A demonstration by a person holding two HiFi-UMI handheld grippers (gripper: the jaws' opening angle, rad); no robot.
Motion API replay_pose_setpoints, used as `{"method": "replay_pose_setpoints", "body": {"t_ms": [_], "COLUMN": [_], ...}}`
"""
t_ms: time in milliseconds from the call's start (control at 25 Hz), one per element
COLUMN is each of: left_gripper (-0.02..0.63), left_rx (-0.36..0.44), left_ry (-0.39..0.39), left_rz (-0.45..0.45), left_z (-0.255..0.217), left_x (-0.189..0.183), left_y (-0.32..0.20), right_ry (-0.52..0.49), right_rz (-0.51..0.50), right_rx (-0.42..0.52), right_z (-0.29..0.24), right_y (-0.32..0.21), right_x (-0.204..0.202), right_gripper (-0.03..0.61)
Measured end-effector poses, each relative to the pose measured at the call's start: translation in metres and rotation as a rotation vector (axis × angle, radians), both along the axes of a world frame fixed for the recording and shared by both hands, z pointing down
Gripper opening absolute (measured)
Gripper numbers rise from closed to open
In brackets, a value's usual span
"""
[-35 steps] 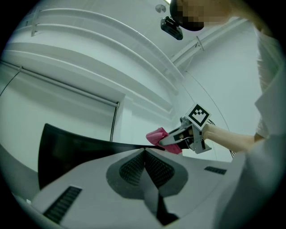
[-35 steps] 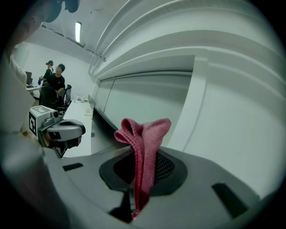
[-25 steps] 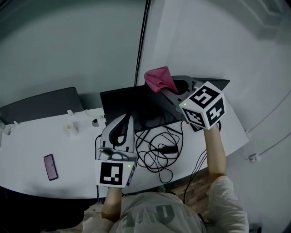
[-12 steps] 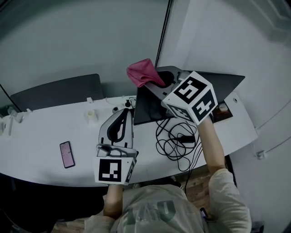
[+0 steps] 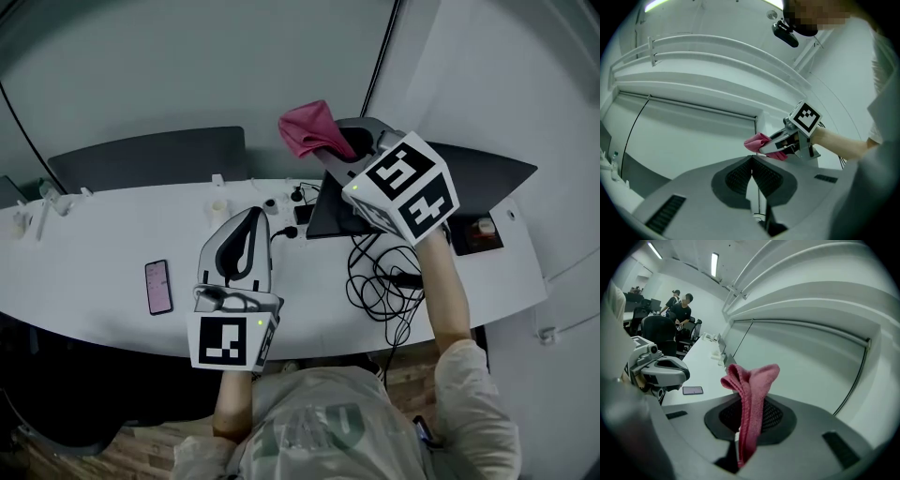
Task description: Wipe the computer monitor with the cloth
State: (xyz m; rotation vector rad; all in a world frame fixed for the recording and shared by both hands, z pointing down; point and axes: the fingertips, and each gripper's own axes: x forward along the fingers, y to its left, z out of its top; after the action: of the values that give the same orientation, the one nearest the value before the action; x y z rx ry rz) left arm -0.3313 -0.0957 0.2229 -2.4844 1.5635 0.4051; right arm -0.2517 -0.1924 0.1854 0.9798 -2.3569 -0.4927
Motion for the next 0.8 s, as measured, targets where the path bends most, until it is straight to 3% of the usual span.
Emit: {"method": "replay_pose_setpoints", "body": {"t_ms": [200, 400, 600, 800], "left_gripper": [0.015, 0.015, 0.015, 0.015], "left_rx": [-0.012, 0.006, 0.011, 0.014], "left_ry": [-0.013, -0.011, -0.013, -0.033], "left_rz": [-0.003, 0.040, 0.095, 0.186], "left_z": [-0.001, -0.008, -0.013, -0.016], "left_x": [0.005, 0.030, 0.077, 0.146], "left_y": [-0.003, -0.003, -0.006, -0.003], "right_ry": [-0.074, -0.205, -0.369, -0.521], "right_rz": [-0.014, -0.026, 0.012, 0.150], "right_rx": [-0.003, 0.111, 0.216, 0.283], "right_z": [-0.006, -0.034, -0.059, -0.063], "right_y": [0.000, 0.028, 0.062, 0.084], "right_x": [0.002, 0.021, 0.073, 0.156], "right_gripper": [0.057, 0.057, 0.057, 0.057]}}
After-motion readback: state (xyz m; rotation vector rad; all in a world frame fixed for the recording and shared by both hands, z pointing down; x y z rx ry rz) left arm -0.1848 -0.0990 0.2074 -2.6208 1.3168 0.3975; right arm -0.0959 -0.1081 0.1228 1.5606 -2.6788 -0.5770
